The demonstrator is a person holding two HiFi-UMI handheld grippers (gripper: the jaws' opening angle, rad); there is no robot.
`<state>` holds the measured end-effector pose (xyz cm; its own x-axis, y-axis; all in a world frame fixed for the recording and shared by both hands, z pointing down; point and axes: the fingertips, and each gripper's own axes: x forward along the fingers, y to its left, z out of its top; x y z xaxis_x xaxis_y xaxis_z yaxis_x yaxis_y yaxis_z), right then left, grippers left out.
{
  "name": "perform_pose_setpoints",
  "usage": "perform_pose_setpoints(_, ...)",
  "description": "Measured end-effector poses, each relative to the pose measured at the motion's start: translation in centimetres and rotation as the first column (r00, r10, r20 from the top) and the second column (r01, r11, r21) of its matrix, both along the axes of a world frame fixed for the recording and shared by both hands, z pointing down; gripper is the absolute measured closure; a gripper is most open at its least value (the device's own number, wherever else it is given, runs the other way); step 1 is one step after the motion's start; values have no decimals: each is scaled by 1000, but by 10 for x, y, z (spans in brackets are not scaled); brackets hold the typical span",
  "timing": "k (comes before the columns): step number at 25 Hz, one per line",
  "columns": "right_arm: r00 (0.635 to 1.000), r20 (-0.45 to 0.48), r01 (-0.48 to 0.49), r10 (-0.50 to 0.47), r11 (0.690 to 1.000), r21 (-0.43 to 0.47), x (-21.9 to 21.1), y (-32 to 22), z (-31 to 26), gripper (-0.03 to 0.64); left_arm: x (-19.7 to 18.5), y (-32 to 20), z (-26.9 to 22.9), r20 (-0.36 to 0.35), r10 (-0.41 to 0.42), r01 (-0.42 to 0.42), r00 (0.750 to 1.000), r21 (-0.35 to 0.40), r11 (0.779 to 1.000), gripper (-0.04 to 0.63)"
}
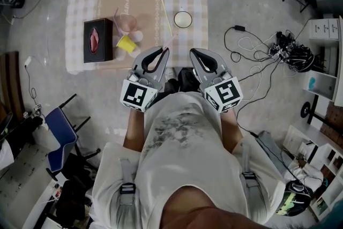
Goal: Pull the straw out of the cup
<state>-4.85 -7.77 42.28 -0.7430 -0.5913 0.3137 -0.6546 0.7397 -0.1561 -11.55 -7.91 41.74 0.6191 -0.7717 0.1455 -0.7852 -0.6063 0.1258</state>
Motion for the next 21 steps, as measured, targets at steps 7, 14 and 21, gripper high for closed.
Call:
perform_pose_setpoints(7, 1000, -3, -6, 6, 1000, 0, 1, 1, 2, 609, -2, 4, 9, 21, 1, 0, 1000, -38, 999, 568)
perform_pose_setpoints(14, 1000, -6, -3, 3, 1000, -3, 0, -1, 3, 609, -3, 4, 11, 51, 11, -7, 999, -74, 997, 568)
perform_pose_setpoints(21, 1000, -9, 1, -1, 1000, -2, 2, -2, 3, 609, -1, 3, 8, 46, 9, -6, 999, -73, 997, 568)
